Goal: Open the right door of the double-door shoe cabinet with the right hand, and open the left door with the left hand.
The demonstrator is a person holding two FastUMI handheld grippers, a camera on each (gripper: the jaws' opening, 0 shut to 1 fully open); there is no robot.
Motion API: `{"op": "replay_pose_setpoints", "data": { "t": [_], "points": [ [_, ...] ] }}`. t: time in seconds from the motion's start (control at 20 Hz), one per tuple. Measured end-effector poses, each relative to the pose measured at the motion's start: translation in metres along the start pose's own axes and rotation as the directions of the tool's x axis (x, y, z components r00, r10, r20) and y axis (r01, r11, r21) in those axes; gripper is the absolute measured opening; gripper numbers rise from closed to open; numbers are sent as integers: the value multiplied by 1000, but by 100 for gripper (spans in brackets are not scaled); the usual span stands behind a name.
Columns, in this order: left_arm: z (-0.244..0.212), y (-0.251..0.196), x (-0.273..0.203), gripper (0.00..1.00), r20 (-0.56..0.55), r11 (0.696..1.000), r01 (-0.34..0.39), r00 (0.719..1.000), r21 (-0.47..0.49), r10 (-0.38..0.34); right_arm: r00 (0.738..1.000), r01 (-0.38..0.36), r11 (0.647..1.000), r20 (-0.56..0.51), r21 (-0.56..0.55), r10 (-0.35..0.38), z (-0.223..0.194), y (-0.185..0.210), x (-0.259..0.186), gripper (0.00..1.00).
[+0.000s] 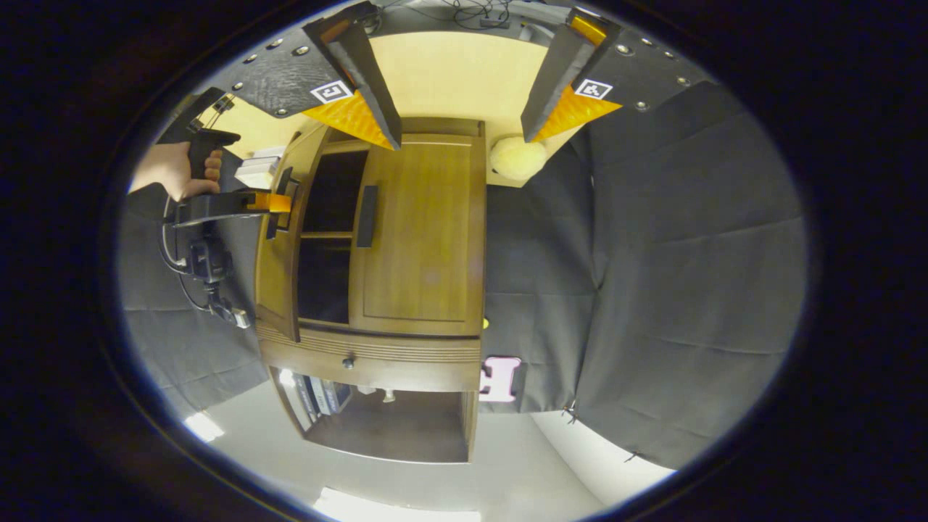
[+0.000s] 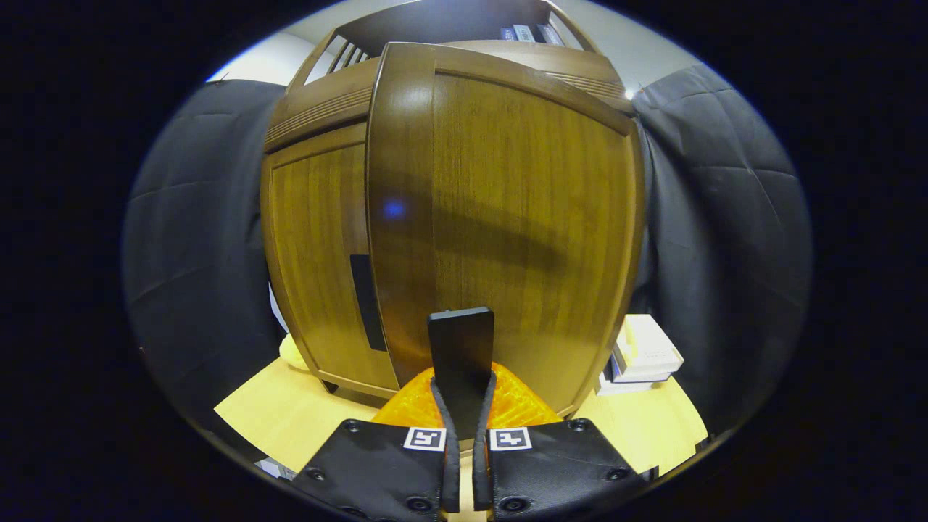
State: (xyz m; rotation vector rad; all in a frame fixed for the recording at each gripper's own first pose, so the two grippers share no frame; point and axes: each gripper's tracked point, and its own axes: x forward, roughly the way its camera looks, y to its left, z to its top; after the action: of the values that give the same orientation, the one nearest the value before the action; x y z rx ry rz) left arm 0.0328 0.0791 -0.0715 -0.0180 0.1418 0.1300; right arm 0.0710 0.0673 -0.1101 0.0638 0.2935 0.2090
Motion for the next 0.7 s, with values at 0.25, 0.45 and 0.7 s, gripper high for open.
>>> {"op": "replay_pose_setpoints", "data": {
  "t": [0.25,0.45,0.7],
  "points": [
    [-3,-3,36,95,-13,997,78,997,13,-78,999,40,999,-2,31,-40,-6,-22,-30,5],
    [-1,1,63,95,-16,990,140,990,20,-139,997,75,996,5,49,-76,-9,-45,-53,8],
    [1,9,92,95,-21,977,211,977,13,-210,995,100,994,9,39,-101,-14,-73,-74,8]
  ]
}}
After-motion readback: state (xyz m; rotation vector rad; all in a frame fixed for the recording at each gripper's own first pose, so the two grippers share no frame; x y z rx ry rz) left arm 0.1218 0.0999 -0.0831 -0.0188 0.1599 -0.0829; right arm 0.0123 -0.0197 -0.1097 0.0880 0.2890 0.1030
